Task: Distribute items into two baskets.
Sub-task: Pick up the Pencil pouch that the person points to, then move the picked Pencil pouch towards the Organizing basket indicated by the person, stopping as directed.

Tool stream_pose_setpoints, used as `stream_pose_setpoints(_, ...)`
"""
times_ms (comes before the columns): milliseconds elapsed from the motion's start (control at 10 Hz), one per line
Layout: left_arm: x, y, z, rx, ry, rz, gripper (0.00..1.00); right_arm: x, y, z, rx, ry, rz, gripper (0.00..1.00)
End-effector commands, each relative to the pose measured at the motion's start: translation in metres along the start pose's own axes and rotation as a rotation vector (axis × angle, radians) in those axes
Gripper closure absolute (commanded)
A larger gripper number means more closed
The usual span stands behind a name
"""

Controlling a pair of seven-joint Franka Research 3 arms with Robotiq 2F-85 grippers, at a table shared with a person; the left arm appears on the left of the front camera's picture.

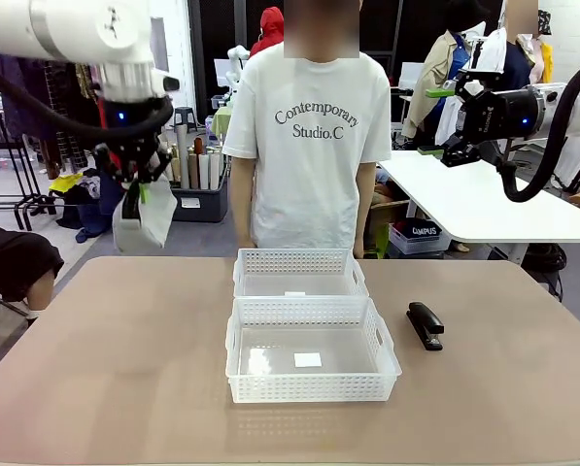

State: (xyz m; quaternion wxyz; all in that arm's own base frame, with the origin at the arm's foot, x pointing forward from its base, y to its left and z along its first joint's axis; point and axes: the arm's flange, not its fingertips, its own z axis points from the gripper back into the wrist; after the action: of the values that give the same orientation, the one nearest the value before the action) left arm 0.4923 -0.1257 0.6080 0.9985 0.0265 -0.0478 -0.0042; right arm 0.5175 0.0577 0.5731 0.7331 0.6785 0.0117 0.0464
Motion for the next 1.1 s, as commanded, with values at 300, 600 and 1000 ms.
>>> stream_pose_setpoints(300, 0.004, 0.004, 0.032, 0.001, -0.052, 0.004, 1.0, -0.001, 0.002, 0.0, 0.002, 0.003, 0.005, 0.0)
stream_pose_setpoints(600, 0.004, 0.004, 0.032, 0.001, -0.052, 0.004, 1.0, -0.001, 0.002, 0.0, 0.002, 0.003, 0.005, 0.0)
stream_pose_setpoints(1000, 0.004, 0.004, 0.032, 0.001, -0.052, 0.004, 1.0, -0.001, 0.002, 0.0, 0.002, 0.003, 0.005, 0.0)
